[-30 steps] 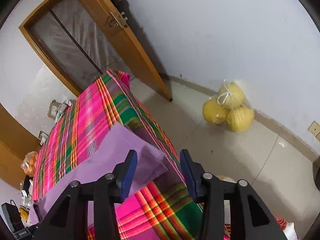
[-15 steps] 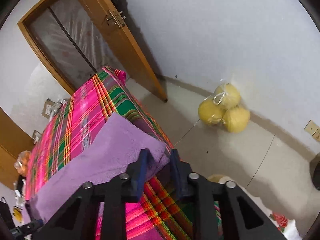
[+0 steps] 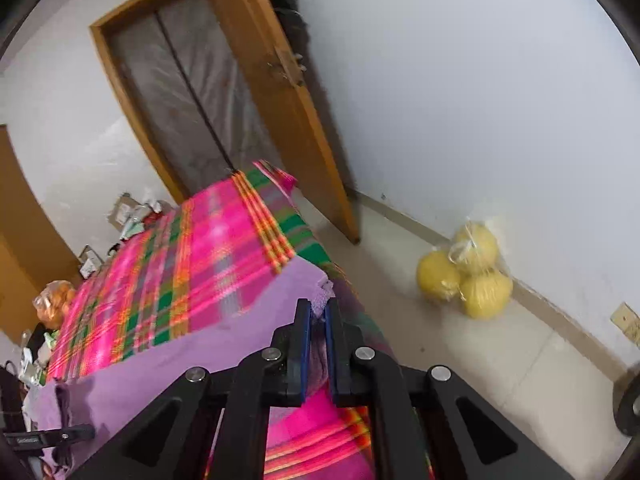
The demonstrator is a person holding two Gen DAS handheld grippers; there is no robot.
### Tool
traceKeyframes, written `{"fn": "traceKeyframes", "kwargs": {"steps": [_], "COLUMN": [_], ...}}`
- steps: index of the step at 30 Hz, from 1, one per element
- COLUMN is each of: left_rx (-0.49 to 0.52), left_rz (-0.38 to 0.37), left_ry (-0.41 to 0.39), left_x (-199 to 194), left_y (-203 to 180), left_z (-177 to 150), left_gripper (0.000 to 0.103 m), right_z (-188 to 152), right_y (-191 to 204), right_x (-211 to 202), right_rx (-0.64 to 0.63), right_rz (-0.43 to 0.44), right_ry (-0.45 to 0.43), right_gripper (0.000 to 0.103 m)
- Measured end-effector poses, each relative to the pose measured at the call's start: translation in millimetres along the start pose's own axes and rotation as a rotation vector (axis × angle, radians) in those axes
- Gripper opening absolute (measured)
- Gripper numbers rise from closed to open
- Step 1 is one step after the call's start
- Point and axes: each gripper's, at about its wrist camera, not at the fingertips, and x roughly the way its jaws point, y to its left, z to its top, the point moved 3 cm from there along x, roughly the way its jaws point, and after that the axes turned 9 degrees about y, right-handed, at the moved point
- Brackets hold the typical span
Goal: Fold clothes
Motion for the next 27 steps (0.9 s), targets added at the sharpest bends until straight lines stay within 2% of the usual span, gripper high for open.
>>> {"fn": "traceKeyframes", "kwargs": {"steps": [14,23,27], "left_rx": [-0.002,-0.009,-0.024], "left_rz": [-0.009,-0.033,-0.084], "left_ry": [-0.003,0.001,0.011], "left_x": [-1,-4,-6], "left_y": [0,2,3], "left_z": [-2,-3,-3], "left_gripper": [0.040,0.040,0.040], "right_z": [-7,-32,-52], "right_y": [85,141,163], "right_x": [-45,-37,-27], "right_rx": [-0.215,-0.331,-0.378], "right_rz": [0.197,0.314,0.359], "right_ry": [-0.077,-0.007,0.044], "right_gripper": [0.007,0.007,0.007]}}
